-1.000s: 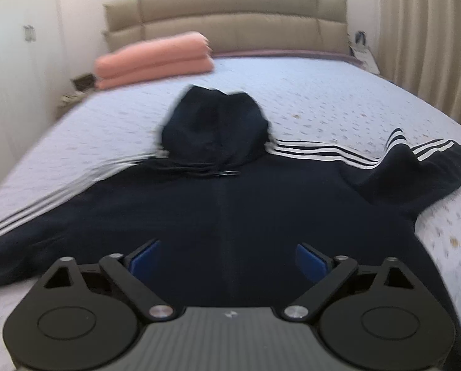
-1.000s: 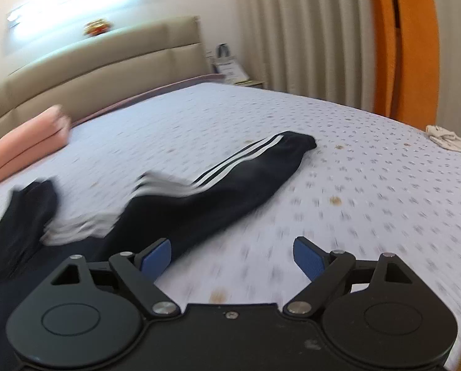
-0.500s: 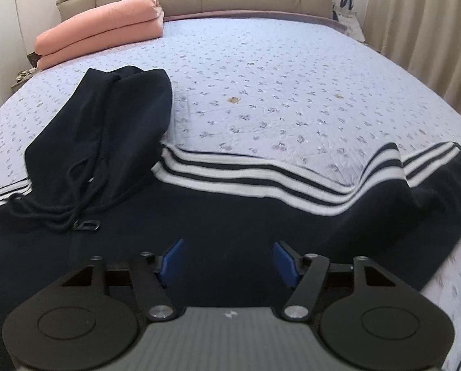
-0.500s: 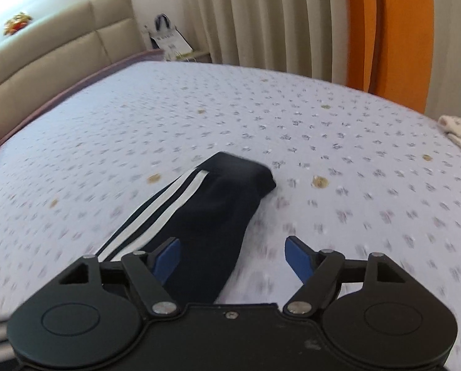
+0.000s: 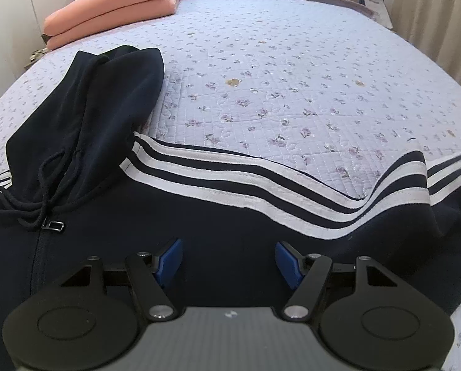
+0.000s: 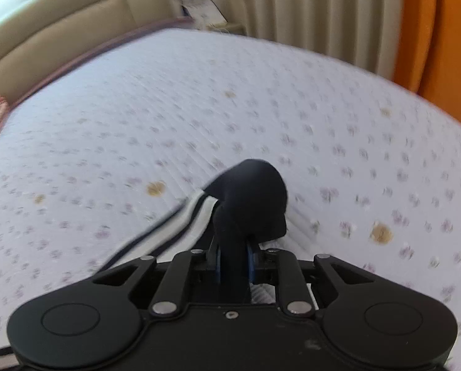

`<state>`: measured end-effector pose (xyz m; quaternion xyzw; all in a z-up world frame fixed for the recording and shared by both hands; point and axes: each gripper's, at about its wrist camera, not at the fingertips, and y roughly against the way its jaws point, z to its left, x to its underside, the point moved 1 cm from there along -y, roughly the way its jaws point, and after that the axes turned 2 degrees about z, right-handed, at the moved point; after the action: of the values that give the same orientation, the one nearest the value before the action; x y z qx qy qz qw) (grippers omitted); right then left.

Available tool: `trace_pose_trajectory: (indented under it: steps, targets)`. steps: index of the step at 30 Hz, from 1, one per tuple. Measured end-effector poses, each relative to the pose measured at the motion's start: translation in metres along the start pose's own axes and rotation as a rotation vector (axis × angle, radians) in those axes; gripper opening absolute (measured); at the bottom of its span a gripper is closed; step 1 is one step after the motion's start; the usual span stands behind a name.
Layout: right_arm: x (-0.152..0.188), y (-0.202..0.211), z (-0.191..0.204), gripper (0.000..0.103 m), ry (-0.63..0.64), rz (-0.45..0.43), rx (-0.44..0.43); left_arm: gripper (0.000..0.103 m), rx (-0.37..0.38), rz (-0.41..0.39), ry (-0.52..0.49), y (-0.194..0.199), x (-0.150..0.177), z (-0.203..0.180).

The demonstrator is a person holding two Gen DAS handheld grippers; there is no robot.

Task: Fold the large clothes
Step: 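Grasp the striped sleeve cuff with the right gripper and lift it, then carry the sleeve across the sweatshirt body with the right gripper and release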

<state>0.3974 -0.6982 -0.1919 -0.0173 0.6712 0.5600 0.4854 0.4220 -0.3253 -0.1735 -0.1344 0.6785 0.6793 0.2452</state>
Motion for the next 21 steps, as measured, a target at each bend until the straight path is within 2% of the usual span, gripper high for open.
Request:
trace_pose_trajectory:
  steps: [4,6,8,9,10,11,12,13,16,19,21]
  targets:
    - [0.002,0.086,-0.037,0.018,-0.075,-0.145,0.1,0.069,0.032,-0.009,0.003,0.01,0.0,-0.018]
    - [0.014,0.114,-0.052,0.018,-0.089,-0.173,0.151,0.072,0.057,-0.028,-0.028,0.013,0.001,-0.034]
    - [0.033,0.123,-0.061,0.018,-0.086,-0.143,0.165,0.074,0.06,-0.049,-0.089,0.006,0.001,-0.057]
    - [0.04,0.118,-0.064,0.018,-0.077,-0.116,0.167,0.074,0.039,-0.057,-0.134,-0.002,0.002,-0.068]
    - [0.048,0.11,-0.066,0.018,-0.078,-0.084,0.167,0.079,0.001,-0.066,-0.176,-0.012,0.004,-0.079]
    - [0.053,0.1,-0.068,0.018,-0.097,-0.053,0.154,0.087,-0.035,-0.121,-0.201,-0.017,0.007,-0.086]
    - [0.056,0.092,-0.071,0.018,-0.118,-0.031,0.137,0.088,-0.064,-0.164,-0.226,-0.018,0.008,-0.09]
    - [0.059,0.086,-0.071,0.018,-0.13,-0.019,0.131,0.088,-0.069,-0.166,-0.245,-0.019,0.007,-0.092]
    - [0.054,0.093,-0.056,0.019,-0.119,-0.048,0.093,0.075,-0.025,-0.149,-0.197,-0.003,0.003,-0.076]
    - [0.044,0.115,-0.025,0.019,-0.033,-0.108,0.037,0.075,-0.012,-0.155,-0.125,0.019,0.008,-0.037]
    - [0.042,0.134,0.005,0.019,0.032,-0.137,-0.019,0.075,0.023,-0.155,-0.08,0.035,0.016,-0.004]
